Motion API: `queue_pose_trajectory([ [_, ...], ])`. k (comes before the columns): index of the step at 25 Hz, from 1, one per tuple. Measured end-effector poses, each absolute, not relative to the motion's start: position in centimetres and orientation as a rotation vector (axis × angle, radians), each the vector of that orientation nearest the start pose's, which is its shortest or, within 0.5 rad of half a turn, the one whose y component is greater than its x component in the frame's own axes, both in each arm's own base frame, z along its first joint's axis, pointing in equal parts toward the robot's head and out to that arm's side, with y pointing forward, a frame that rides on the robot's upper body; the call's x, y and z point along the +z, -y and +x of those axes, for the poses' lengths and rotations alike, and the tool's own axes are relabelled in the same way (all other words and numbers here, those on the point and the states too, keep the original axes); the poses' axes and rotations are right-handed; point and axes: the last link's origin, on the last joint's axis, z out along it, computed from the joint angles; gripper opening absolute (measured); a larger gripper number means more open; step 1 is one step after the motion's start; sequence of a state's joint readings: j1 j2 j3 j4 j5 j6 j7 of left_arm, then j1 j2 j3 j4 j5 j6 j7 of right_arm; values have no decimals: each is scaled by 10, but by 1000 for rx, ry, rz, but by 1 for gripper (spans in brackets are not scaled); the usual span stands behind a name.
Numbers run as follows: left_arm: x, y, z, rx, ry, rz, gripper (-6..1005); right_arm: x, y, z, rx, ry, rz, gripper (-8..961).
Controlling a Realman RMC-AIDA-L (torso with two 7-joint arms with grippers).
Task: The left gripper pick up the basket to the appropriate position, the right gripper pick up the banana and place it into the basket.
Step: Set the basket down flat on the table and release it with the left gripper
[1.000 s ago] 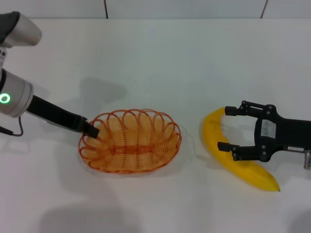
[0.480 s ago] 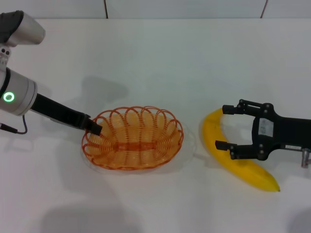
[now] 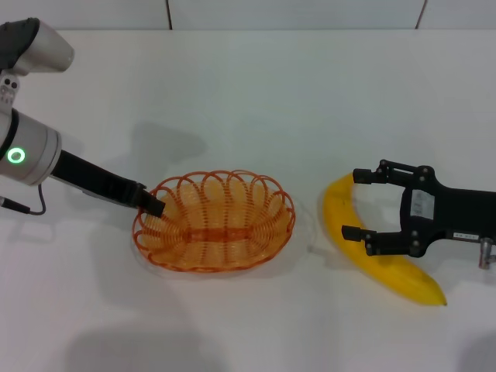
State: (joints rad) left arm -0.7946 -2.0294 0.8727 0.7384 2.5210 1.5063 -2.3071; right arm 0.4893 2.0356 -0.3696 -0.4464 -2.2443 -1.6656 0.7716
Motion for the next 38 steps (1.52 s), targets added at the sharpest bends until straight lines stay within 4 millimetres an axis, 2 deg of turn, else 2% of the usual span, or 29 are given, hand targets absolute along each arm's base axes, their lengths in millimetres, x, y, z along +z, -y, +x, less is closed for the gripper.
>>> queue_pose_trajectory([
  [33, -5, -377, -235, 189, 1363, -2669, 256, -3, -283, 308, 666, -151, -2719, 862],
  [38, 8, -382, -231, 167, 1280, -2660, 282, -2, -280, 312, 663, -168, -2710, 862],
])
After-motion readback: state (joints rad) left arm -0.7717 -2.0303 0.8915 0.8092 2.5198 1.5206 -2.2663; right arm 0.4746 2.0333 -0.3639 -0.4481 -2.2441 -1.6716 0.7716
